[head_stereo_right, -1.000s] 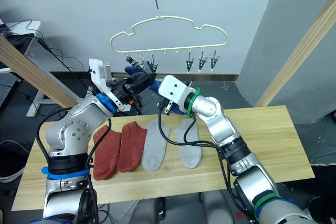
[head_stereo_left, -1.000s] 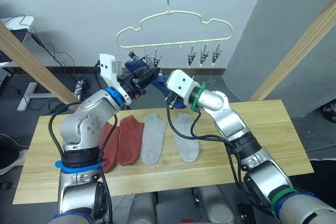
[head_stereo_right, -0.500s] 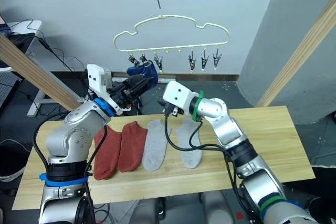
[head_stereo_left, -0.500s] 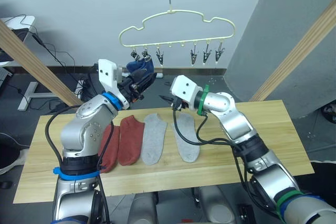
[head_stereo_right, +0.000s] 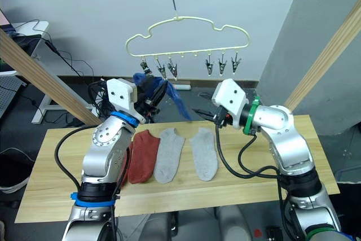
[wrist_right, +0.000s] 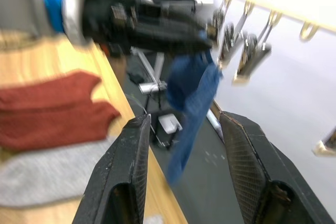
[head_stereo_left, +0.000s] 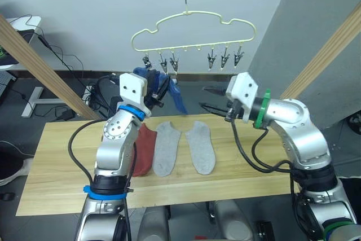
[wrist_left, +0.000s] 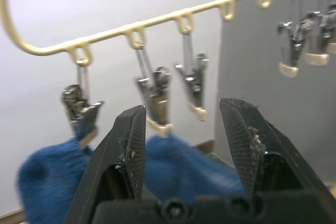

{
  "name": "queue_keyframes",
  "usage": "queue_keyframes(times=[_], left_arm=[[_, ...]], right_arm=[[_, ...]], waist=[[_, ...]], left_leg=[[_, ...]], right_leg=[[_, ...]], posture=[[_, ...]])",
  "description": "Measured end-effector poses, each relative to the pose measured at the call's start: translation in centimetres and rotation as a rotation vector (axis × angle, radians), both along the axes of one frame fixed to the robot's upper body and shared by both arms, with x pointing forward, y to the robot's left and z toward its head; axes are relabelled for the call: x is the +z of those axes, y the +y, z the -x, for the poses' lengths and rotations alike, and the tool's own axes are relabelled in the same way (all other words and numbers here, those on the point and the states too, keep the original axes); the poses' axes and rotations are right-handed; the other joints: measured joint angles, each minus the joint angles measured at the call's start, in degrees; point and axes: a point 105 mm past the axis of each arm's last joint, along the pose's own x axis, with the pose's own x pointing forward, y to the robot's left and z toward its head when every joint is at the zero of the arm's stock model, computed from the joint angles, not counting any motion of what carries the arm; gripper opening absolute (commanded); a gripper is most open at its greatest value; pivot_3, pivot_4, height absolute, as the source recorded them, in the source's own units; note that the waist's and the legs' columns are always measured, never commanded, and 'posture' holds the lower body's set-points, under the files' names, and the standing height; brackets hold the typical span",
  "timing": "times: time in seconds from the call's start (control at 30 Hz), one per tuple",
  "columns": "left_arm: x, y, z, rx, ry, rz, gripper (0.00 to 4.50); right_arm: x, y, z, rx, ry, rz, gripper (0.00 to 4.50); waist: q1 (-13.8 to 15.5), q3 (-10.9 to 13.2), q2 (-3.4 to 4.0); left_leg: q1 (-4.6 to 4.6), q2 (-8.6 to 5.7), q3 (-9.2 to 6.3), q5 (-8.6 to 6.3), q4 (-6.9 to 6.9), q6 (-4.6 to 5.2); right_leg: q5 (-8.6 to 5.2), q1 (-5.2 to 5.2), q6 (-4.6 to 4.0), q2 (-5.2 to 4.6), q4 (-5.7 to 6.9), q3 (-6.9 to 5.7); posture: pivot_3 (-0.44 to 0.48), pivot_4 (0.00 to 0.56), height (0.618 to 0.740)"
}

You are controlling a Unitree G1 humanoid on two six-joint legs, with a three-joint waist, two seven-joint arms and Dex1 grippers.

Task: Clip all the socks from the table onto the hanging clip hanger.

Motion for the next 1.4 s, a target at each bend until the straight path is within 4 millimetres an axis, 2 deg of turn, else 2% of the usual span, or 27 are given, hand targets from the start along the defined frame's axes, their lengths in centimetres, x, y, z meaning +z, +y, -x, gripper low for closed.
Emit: queue_keyframes(times=[0.1, 0.27, 0.3, 0.4, 0.5, 1.03, 1.4], left_arm=[[-0.2, -0.4, -0.3, 0.023, -0.016, 0.008, 2.44], [0.3, -1.1, -0.8, 0.044, -0.051, 0.027, 2.44], [0.3, -1.1, -0.9, 0.05, -0.056, 0.027, 2.05], [-0.2, -1.0, -1.3, 0.069, -0.04, 0.032, 1.24], [-0.6, -1.3, -1.4, 0.061, -0.025, 0.038, 1.24], [0.3, -3.1, -3.3, 0.031, -0.033, 0.046, 1.24], [-0.4, -3.0, -3.7, 0.057, -0.021, 0.046, 1.24]], right_arm=[[0.7, -0.5, 0.4, -0.008, 0.017, -0.037, 2.12], [0.6, -1.2, 0.2, -0.045, 0.059, -0.065, 2.12], [0.6, -1.3, 0.2, -0.049, 0.061, -0.065, 2.16], [0.5, -1.6, 0.1, -0.067, 0.064, -0.062, 2.16], [0.5, -1.7, 0.1, -0.073, 0.071, -0.069, 2.16], [0.7, -1.9, 0.0, -0.085, 0.073, -0.081, 2.16], [0.8, -2.0, 0.0, -0.088, 0.077, -0.087, 2.16]], waist=[[0.04, 0.0, 0.0], [-0.03, 0.0, 0.0], [-0.04, 0.0, 0.0], [-0.06, 0.0, -0.01], [-0.06, 0.01, -0.01], [-0.17, 0.01, -0.02], [-0.99, 0.01, -0.02]], left_leg=[[-0.01, -0.01, 0.0, 0.0, 0.03, 0.0], [-0.01, -0.01, 0.01, 0.0, 0.04, 0.01], [-0.01, -0.01, 0.01, 0.0, 0.04, 0.01], [-0.01, 0.0, 0.0, 0.0, 0.04, 0.01], [-0.02, 0.0, 0.01, 0.0, 0.04, 0.01], [-0.06, 0.0, 0.0, 0.0, 0.04, 0.01], [-0.08, -0.01, -0.01, 0.0, 0.04, 0.01]], right_leg=[[0.0, 0.01, 0.0, 0.0, -0.01, -0.01], [-0.03, 0.01, 0.05, 0.02, 0.0, 0.01], [-0.04, 0.01, 0.06, 0.02, -0.01, 0.0], [-0.07, 0.01, 0.12, 0.04, -0.01, 0.0], [-0.09, 0.01, 0.15, 0.04, -0.02, 0.0], [-0.17, 0.01, 0.29, 0.05, -0.06, -0.02], [-0.17, 0.01, 0.3, 0.05, -0.07, -0.02]], posture=[[-0.24, 0.295, 0.74], [-0.24, 0.295, 0.74], [-0.24, 0.295, 0.74], [-0.252, 0.297, 0.74], [-0.252, 0.298, 0.74], [-0.266, 0.291, 0.74], [-0.274, 0.284, 0.74]])
